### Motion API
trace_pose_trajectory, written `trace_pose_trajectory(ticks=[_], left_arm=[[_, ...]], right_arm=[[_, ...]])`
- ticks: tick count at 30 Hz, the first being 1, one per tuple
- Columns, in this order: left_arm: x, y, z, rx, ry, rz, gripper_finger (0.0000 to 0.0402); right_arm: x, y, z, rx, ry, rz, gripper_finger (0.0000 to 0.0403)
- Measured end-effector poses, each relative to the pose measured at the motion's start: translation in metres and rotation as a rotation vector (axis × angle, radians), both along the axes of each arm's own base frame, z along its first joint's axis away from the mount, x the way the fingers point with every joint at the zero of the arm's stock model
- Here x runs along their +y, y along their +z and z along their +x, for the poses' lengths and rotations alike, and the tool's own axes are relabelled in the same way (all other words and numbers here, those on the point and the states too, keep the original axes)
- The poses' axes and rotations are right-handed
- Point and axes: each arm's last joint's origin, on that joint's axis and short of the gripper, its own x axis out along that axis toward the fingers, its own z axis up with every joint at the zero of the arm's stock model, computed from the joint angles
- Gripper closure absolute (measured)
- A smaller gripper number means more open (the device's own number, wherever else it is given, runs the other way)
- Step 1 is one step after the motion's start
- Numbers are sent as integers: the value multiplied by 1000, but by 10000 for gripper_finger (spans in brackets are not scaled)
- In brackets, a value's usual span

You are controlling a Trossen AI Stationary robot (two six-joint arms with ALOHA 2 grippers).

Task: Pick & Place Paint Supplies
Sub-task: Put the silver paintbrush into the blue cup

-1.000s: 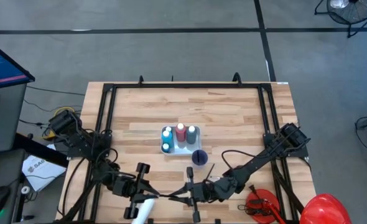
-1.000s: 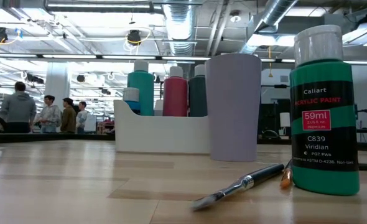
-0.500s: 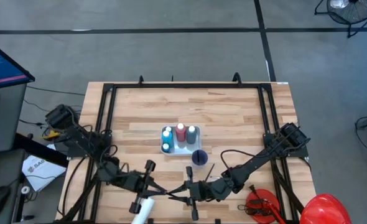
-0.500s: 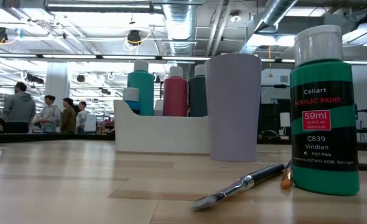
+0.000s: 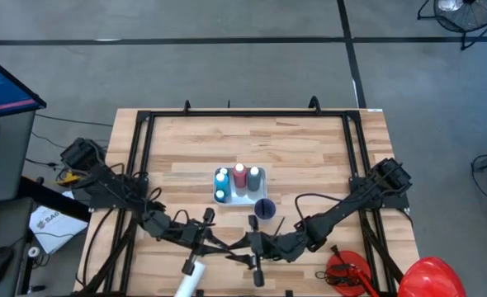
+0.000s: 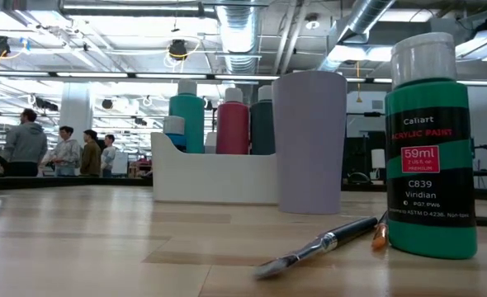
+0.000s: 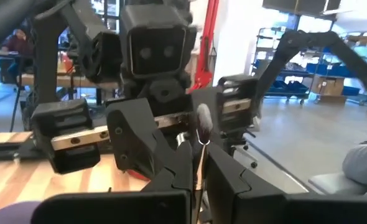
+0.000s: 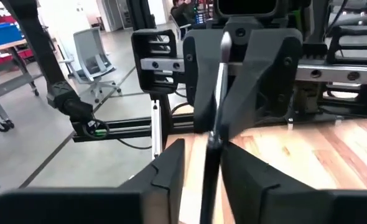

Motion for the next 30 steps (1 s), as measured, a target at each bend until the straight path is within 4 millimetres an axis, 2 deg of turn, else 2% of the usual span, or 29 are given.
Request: trace_pose_trajectory(ticks=[5,9,12,16,17,22,26,30], left_arm=[[2,-4,3,16,25,8,396],[1,-4,3,15,25,8,396],[1,-4,3,15,24,8,396],[1,-4,3,13,18,7,395],[1,-4,2,14,18,8,395],[0,-4,2,11,14,15,388],[-1,-4,0,6,48,26,340],[-1,-3,0,15,75,-4,247]], right_arm=[[-5,-4,2,44,-13,5,262],[-6,-4,3,45,-15,6,254],[-5,-5,2,51,-16,9,286],[-6,-6,2,59,-16,3,372],[-6,-6,2,60,-15,-2,383],[-6,-6,2,59,-30,-2,386],[-5,-6,1,53,-46,-37,388],[-4,-6,0,50,-59,-49,388]])
